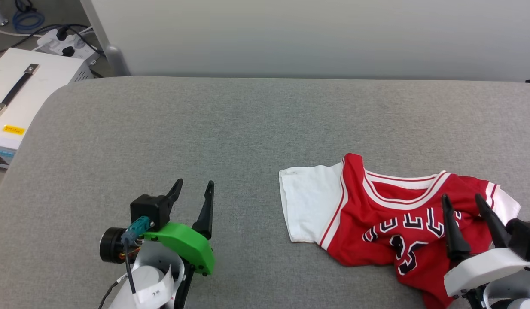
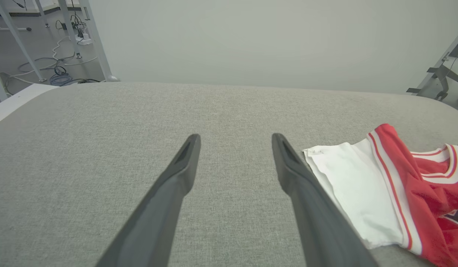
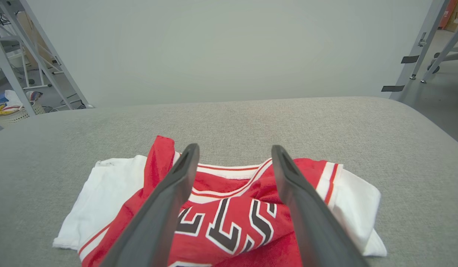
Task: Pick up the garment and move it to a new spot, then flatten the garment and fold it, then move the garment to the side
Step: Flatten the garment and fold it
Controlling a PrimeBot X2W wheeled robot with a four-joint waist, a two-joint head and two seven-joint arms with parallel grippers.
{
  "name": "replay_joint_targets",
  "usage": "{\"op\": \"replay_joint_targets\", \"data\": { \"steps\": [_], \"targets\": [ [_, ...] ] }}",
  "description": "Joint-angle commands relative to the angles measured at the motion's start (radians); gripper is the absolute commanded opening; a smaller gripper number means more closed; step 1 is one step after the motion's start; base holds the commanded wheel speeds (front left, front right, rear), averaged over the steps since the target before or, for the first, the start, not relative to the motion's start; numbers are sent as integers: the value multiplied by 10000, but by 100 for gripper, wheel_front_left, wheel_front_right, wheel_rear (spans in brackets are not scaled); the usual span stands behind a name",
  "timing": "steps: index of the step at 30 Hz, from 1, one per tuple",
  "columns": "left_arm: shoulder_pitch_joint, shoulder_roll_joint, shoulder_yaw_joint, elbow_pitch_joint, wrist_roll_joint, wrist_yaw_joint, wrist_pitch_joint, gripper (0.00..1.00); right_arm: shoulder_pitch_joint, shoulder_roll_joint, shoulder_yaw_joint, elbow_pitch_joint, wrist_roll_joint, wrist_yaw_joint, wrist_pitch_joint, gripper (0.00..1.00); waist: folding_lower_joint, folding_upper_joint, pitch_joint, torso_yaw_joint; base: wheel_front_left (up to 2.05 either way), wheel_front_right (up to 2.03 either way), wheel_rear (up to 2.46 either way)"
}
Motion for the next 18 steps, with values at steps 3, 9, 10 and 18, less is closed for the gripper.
{"op": "replay_joint_targets", "data": {
  "steps": [3,9,10,18],
  "targets": [
    [-528,48,-241,135,-7,-143,615,100,131,73,514,-493,-167,0,-158,100,0,0,120,-493,0,0,0],
    [-1625,-21,-755,842,-59,-577,1937,100,4,124,1092,-1083,-161,0,-340,100,0,0,565,-1154,0,0,0],
    [-1863,-22,-862,1035,-43,-671,2187,100,-28,135,1185,-1130,-129,0,-348,100,0,0,668,-1269,0,0,0],
    [-3590,84,-1976,2704,79,-1374,4246,100,-405,233,1529,-1068,80,0,-540,100,0,0,1566,-2041,0,0,0]
  ]
}}
